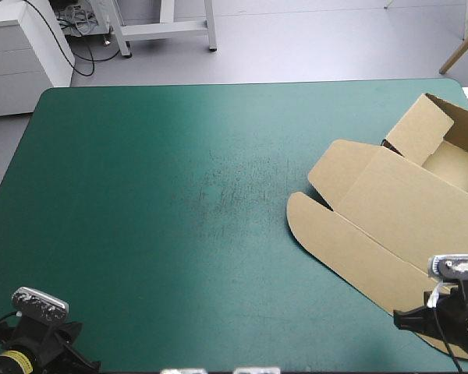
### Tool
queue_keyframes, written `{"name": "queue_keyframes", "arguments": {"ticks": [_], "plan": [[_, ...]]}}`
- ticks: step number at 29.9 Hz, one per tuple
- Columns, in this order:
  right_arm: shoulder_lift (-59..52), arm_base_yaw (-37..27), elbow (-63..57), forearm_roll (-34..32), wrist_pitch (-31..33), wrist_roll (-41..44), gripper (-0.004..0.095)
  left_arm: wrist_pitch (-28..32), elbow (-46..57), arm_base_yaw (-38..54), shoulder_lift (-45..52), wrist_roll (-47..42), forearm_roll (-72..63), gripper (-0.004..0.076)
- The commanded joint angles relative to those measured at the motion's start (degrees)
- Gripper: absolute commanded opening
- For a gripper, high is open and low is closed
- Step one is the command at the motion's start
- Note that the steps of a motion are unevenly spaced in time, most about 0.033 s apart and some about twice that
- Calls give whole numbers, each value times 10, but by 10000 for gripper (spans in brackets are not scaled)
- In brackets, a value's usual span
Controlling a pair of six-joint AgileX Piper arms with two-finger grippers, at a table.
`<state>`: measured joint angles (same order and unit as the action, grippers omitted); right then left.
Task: Fold the box
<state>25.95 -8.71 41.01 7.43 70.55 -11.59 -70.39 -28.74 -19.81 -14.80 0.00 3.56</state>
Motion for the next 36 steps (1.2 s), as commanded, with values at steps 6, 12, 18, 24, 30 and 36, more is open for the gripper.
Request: {"name": "queue_keyframes", "arguments": {"ticks": [6, 12, 18, 24, 30, 36], "plan": [[-63, 33, -35, 7, -32, -6, -4, 25, -14, -2, -7, -3, -1, -10], [-74, 33, -55, 6, -44, -6, -4, 25, -14, -2, -7, -3, -1, -10], [-74, 33, -55, 6, -61, -6, -4, 25, -14, -2, -7, -3, -1, -10], [-74, 33, -55, 6, -101, -6, -4, 25, -14, -2, -7, -6, -1, -10], [-74, 33, -55, 6, -145, -6, -4, 25, -14, -2, -7, -6, -1, -10], [-74, 33, -55, 6, -175, -6, -4, 25, -14, -2, -7, -6, -1, -10]]}}
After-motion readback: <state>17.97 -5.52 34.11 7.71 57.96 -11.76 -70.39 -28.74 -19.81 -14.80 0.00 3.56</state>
